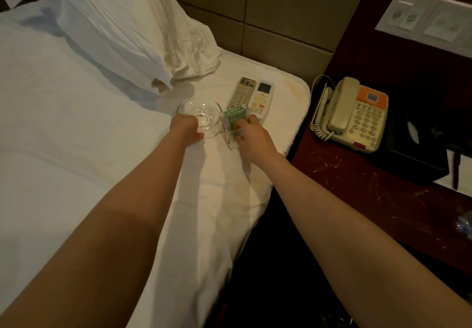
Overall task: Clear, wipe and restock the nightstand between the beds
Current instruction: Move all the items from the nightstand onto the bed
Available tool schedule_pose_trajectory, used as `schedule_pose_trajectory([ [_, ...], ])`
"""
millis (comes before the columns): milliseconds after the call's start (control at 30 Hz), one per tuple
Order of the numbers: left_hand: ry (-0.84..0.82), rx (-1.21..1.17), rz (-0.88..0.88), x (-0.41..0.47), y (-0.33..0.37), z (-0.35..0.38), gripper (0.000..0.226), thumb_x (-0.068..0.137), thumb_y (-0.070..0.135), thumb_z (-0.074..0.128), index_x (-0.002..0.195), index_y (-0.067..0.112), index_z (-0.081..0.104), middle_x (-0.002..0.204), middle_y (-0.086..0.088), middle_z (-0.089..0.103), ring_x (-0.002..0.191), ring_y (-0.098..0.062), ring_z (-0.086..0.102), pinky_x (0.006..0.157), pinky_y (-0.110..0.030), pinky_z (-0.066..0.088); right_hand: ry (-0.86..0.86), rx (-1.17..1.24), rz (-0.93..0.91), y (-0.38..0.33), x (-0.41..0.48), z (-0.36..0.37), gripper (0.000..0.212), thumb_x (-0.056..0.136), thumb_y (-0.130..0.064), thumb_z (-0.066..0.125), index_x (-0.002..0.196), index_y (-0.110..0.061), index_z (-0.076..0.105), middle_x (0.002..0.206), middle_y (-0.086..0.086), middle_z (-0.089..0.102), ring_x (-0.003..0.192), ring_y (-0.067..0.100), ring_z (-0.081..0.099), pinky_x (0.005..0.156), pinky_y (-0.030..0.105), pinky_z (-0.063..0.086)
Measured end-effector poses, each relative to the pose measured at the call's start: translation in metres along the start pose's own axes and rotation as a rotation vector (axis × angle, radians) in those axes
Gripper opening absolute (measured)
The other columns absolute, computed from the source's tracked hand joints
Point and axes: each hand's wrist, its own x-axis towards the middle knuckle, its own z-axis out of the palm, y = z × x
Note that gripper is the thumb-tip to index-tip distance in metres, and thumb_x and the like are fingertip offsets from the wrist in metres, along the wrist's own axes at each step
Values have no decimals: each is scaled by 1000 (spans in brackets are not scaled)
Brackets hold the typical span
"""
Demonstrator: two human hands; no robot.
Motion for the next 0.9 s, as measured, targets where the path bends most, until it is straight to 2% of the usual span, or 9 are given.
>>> schedule_pose_trajectory([
  [100, 71, 120, -31, -14, 9, -4, 48, 93, 6, 43, 139, -1, 33, 137, -14, 46, 90, -28, 60, 75, -34, 53, 32, -24, 43, -1, -6, -10, 39, 91, -2, 47, 129, -7, 45, 134, 14, 37, 102, 33, 55, 78, 39, 49],
  [167, 115, 172, -47, -25, 13, -3, 50, 93, 10, 43, 141, 1, 31, 141, -14, 40, 119, -31, 50, 98, -37, 47, 41, 0, 68, -3, -12, -20, 45, 90, -1, 46, 134, -8, 40, 137, 14, 32, 104, 35, 54, 80, 39, 48],
  [233, 164, 229, -35, -38, 16, -1, 54, 93, 12, 47, 142, 2, 27, 145, -16, 31, 132, -31, 37, 107, -35, 37, 44, 60, 98, -4, -18, -28, 46, 89, -1, 45, 135, -9, 40, 138, 13, 31, 106, 35, 54, 83, 40, 50],
  [367, 148, 231, 44, -60, 26, 9, 58, 93, 16, 47, 144, 4, 22, 148, -18, 25, 135, -32, 31, 109, -37, 31, 65, 76, 94, 1, -34, -47, 46, 89, -1, 47, 134, -11, 41, 136, 12, 32, 105, 34, 55, 85, 42, 49],
  [567, 9, 152, 238, -105, 54, 36, 43, 90, 10, 46, 132, 1, 45, 135, -18, 49, 121, -32, 50, 96, -37, 45, 130, -11, 151, 29, -66, -78, 49, 87, -2, 47, 134, -12, 39, 138, 12, 30, 103, 34, 54, 70, 34, 41],
  [667, -93, 164, 314, -130, 60, 63, 41, 92, 9, 47, 133, 3, 44, 135, -15, 51, 123, -31, 50, 98, -35, 43, 164, -17, 207, 54, -85, -96, 48, 87, -1, 48, 133, -12, 40, 137, 12, 31, 97, 34, 55, 66, 35, 41],
  [800, -232, 212, 390, -164, 61, 102, 42, 91, 7, 45, 133, 1, 43, 112, -13, 56, 102, -28, 55, 82, -33, 48, 215, -5, 314, 87, -112, -120, 45, 88, -3, 50, 132, -10, 41, 136, 14, 31, 96, 36, 55, 67, 37, 44],
  [833, -268, 222, 393, -173, 61, 110, 40, 92, 7, 44, 131, 2, 45, 113, -13, 55, 104, -28, 54, 84, -34, 48, 221, -4, 340, 94, -119, -126, 46, 88, -3, 51, 132, -10, 41, 137, 14, 30, 98, 36, 55, 69, 37, 44],
  [900, -322, 238, 404, -186, 63, 127, 20, 91, 6, 44, 107, 7, 57, 100, -11, 55, 95, -26, 53, 80, -33, 46, 228, -10, 373, 109, -134, -137, 46, 88, -4, 51, 132, -10, 40, 138, 15, 30, 101, 36, 54, 71, 37, 43],
])
